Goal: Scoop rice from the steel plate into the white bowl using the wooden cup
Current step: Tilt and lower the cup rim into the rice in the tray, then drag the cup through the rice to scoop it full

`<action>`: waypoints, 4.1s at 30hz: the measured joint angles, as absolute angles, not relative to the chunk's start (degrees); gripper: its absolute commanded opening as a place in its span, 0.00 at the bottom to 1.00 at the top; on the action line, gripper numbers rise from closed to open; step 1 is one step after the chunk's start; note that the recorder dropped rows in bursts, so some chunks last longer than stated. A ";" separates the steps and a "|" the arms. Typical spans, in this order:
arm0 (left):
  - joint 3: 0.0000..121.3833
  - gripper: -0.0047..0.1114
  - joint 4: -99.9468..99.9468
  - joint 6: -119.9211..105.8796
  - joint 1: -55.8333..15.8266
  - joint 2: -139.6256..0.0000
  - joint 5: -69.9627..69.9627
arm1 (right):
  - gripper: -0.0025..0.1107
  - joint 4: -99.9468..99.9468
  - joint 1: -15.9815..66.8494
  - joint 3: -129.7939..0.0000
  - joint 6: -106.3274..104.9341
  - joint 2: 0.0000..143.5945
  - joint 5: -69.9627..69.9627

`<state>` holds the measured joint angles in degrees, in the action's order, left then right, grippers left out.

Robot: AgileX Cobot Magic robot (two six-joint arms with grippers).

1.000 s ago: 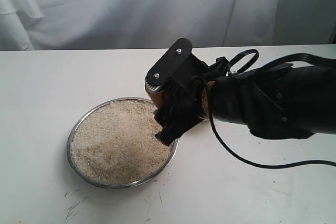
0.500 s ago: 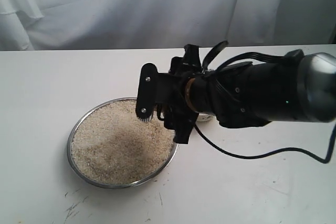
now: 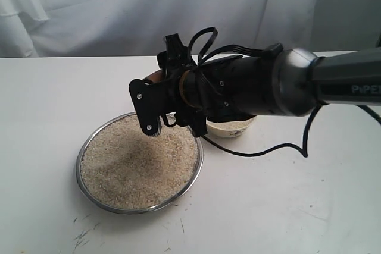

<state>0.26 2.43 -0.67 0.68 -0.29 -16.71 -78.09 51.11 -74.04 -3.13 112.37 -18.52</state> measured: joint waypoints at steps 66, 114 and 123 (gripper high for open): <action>0.26 0.04 2.43 -0.67 0.68 -0.29 -16.71 | 0.02 -78.24 61.11 -84.37 -24.63 130.22 -50.74; 0.26 0.04 2.43 -0.67 0.68 -0.29 -16.71 | 0.02 -71.81 64.98 -84.46 -25.07 130.64 -44.17; 0.26 0.04 2.43 -0.67 0.68 -0.29 -16.71 | 0.02 -69.06 63.40 -84.46 -24.74 130.29 -38.57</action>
